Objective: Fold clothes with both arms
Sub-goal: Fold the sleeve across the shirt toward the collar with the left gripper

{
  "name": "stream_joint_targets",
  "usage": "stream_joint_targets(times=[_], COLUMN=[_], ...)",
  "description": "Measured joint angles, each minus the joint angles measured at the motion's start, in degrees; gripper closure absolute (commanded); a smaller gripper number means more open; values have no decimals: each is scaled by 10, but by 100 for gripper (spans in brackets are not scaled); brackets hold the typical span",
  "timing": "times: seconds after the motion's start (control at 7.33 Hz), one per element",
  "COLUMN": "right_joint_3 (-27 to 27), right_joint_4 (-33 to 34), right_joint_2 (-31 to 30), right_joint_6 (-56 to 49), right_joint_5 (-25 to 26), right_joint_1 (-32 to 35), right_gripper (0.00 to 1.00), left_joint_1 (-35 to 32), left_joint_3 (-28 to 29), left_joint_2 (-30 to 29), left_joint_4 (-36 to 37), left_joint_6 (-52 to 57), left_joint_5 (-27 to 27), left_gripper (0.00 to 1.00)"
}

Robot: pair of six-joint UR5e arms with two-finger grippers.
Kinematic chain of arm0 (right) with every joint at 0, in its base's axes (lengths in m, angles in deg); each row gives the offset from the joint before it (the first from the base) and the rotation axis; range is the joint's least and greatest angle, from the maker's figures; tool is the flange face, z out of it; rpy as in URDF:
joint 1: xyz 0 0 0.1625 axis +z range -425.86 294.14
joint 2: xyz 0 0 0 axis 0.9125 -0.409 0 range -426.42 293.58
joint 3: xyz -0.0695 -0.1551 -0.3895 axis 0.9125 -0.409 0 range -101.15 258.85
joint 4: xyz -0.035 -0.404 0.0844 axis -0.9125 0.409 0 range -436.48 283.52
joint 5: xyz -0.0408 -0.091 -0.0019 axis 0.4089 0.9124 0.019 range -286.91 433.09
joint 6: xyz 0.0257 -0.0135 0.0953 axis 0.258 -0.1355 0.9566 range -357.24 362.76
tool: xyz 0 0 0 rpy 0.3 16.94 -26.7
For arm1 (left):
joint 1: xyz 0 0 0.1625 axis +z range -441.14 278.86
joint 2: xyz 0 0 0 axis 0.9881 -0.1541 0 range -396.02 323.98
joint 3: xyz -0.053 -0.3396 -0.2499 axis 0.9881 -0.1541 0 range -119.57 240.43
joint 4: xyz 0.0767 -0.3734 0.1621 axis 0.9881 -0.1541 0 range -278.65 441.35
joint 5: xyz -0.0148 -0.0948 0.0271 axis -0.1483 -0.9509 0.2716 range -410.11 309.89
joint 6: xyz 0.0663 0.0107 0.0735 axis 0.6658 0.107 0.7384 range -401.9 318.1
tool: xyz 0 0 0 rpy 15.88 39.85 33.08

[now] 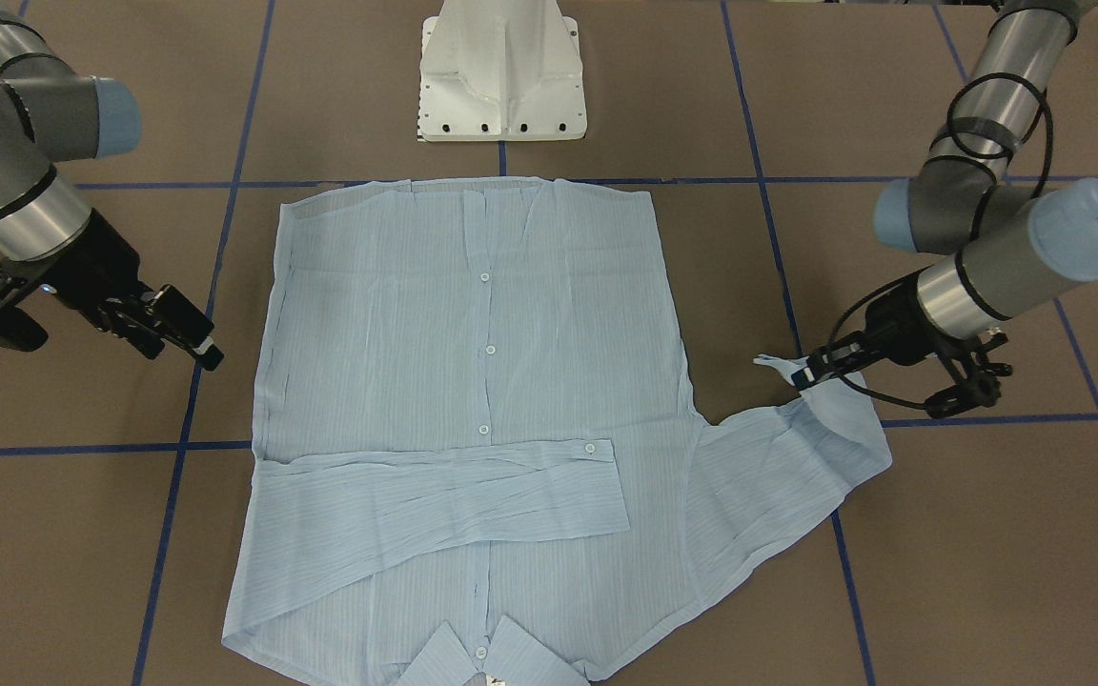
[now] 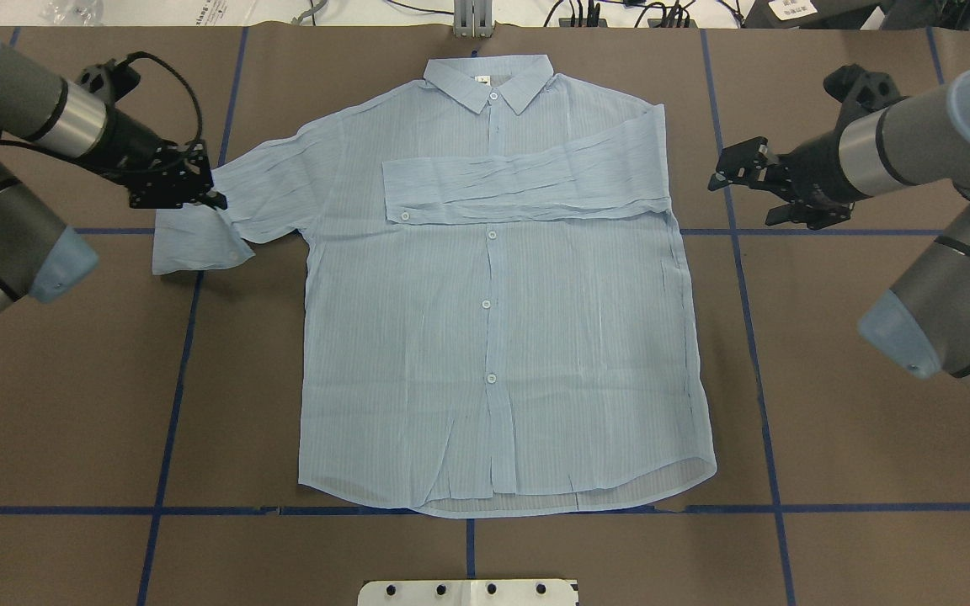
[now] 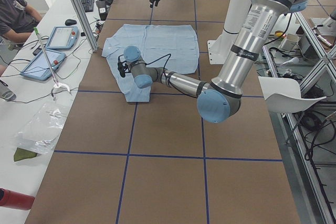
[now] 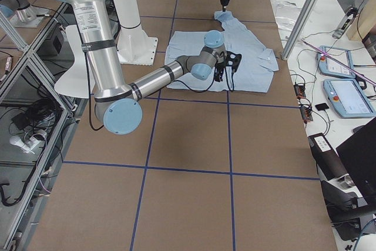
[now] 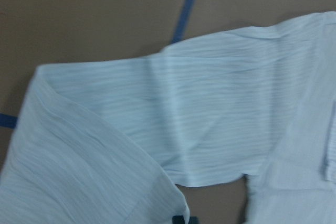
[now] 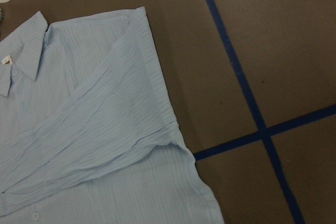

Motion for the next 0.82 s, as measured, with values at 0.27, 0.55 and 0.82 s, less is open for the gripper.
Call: stream_joint_targets(times=[0.27, 0.55, 0.82], right_joint_3=[-3, -3, -3], right_joint_4=[1, 0, 0], right_joint_2=[-36, -47, -49], right_joint_6=[-69, -82, -84], right_joint_5=[-17, -19, -18], right_joint_1=[30, 36, 39], right_gripper=[0, 0, 0], left_joint_1=[47, 82, 107], left_joint_3=[35, 109, 165], left_joint_2=[-127, -240, -311], left_joint_4=[12, 14, 13], left_joint_6=[-142, -218, -253], left_joint_5=[36, 78, 121], left_gripper=[100, 100, 100])
